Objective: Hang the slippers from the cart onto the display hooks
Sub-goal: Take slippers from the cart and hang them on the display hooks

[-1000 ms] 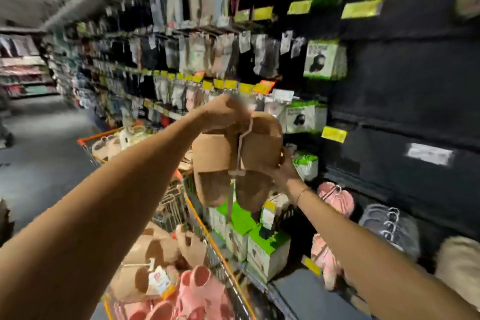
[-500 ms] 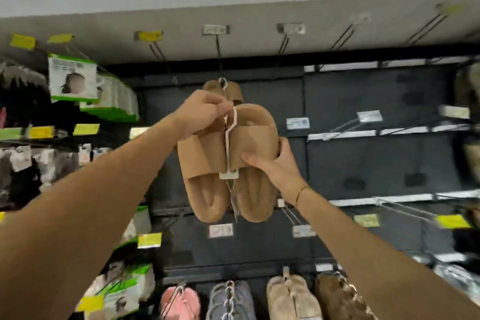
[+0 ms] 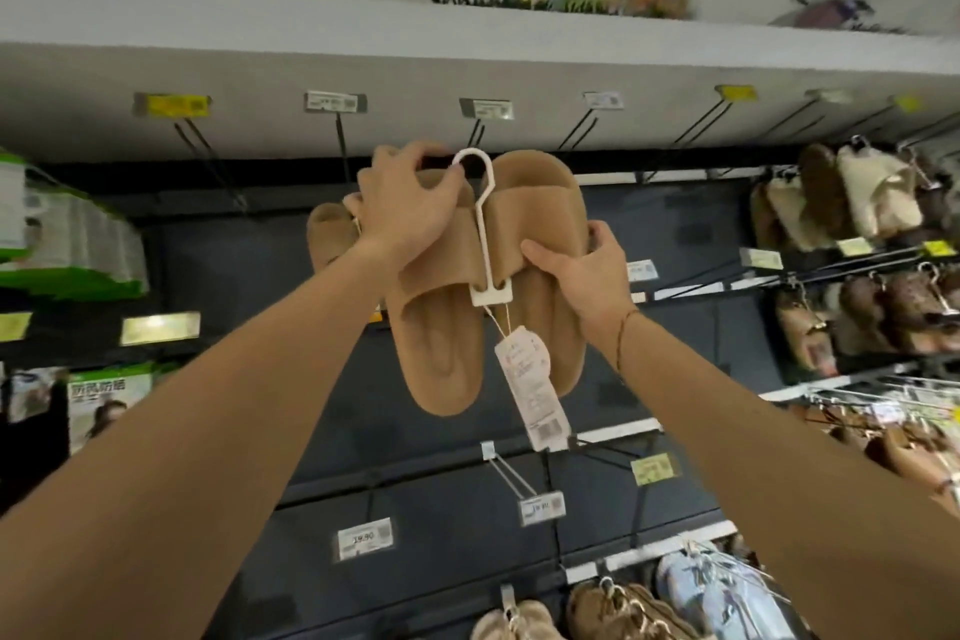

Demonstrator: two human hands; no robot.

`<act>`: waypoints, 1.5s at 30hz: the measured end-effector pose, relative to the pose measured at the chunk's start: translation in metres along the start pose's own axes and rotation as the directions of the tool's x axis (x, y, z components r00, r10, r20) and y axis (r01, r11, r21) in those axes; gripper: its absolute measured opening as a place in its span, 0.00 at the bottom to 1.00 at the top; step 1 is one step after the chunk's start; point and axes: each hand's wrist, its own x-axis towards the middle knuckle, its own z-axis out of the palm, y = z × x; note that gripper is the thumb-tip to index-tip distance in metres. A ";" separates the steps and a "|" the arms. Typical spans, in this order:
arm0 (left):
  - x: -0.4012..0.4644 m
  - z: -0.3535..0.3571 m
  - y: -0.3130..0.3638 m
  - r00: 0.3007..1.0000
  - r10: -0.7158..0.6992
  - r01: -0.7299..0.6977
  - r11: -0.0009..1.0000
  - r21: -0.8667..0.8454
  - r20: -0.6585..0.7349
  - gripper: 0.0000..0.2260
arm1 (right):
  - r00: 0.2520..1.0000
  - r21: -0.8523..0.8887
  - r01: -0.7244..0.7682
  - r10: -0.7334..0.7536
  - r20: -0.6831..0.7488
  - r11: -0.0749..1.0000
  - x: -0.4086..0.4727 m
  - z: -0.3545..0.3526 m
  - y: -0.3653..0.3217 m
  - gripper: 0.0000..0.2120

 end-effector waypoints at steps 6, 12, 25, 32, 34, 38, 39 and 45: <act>-0.009 -0.031 -0.060 0.842 -0.477 0.527 0.826 -0.199 0.253 0.40 | 0.991 0.113 -0.121 0.127 -0.048 0.986 0.027 0.055 0.019 0.29; -0.001 -0.040 -0.114 0.736 -0.558 0.669 0.686 -0.286 0.383 0.32 | 0.983 0.038 -0.180 0.178 0.041 0.983 0.060 0.120 0.034 0.42; 0.134 -0.049 -0.208 0.832 -0.534 0.546 0.739 -0.394 0.149 0.43 | 0.945 0.156 -0.231 0.183 0.273 0.960 0.187 0.254 0.038 0.38; 0.184 -0.033 -0.241 0.865 -0.497 0.468 0.745 -0.475 0.072 0.51 | 0.915 0.183 -0.252 0.172 0.365 0.950 0.260 0.299 0.066 0.48; 0.195 -0.026 -0.251 0.875 -0.480 0.451 0.755 -0.476 0.068 0.52 | 0.919 0.195 -0.236 0.153 0.364 0.952 0.264 0.302 0.067 0.40; 0.215 -0.017 -0.276 0.866 -0.497 0.464 0.756 -0.462 0.056 0.53 | 0.900 0.168 -0.219 0.132 0.415 0.961 0.282 0.318 0.081 0.39; 0.218 -0.016 -0.283 0.862 -0.504 0.470 0.759 -0.451 0.049 0.54 | 0.899 0.163 -0.218 0.134 0.416 0.962 0.285 0.323 0.085 0.39; 0.225 0.019 -0.325 0.920 -0.390 0.346 0.858 -0.380 -0.042 0.39 | 0.944 0.135 -0.136 0.087 0.318 0.981 0.294 0.333 0.124 0.44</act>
